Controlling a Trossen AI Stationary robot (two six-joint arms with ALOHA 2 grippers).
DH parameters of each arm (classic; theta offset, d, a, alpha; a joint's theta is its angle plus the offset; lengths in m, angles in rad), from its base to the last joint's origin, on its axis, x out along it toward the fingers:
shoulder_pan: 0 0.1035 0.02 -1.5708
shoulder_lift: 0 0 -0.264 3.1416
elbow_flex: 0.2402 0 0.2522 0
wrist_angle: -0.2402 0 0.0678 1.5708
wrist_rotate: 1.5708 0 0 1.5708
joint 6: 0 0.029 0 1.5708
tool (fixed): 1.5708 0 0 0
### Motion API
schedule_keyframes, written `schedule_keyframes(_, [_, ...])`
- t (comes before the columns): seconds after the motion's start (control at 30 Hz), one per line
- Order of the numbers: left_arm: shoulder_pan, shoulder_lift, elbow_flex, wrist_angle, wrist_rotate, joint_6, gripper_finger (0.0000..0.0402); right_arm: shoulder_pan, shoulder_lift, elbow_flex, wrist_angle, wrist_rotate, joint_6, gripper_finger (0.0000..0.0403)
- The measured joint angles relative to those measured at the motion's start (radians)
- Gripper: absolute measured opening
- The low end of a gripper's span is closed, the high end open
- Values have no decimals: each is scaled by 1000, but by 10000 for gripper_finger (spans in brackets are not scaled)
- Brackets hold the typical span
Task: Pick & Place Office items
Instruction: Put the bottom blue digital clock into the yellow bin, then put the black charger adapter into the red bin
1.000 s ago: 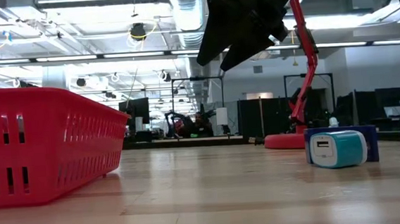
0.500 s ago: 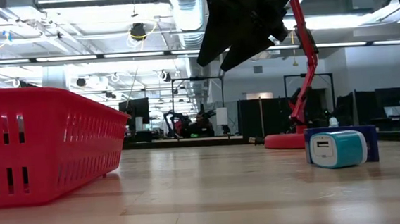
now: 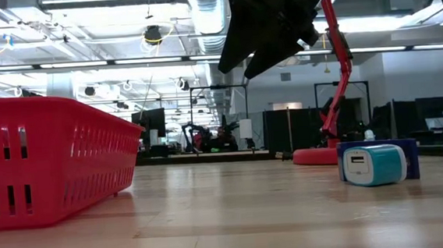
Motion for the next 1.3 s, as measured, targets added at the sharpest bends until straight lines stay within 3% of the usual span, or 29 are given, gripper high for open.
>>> schedule_keyframes(0.3, [0, 7, -69, 117, -5, 0, 71, 0, 0, 0, 0, 0, 0, 297])
schedule_keyframes(0.9, [0, -8, -73, 108, 26, 5, 107, 8, 0, 0, -10, -52, 0, 297])
schedule_keyframes(1.17, [15, -134, -74, 33, 13, 9, 142, 115, -19, 1, -212, -53, 145, 297])
schedule_keyframes(1.3, [57, -177, -74, 43, -35, 107, 171, 162, -17, 1, -344, -48, 276, 297])
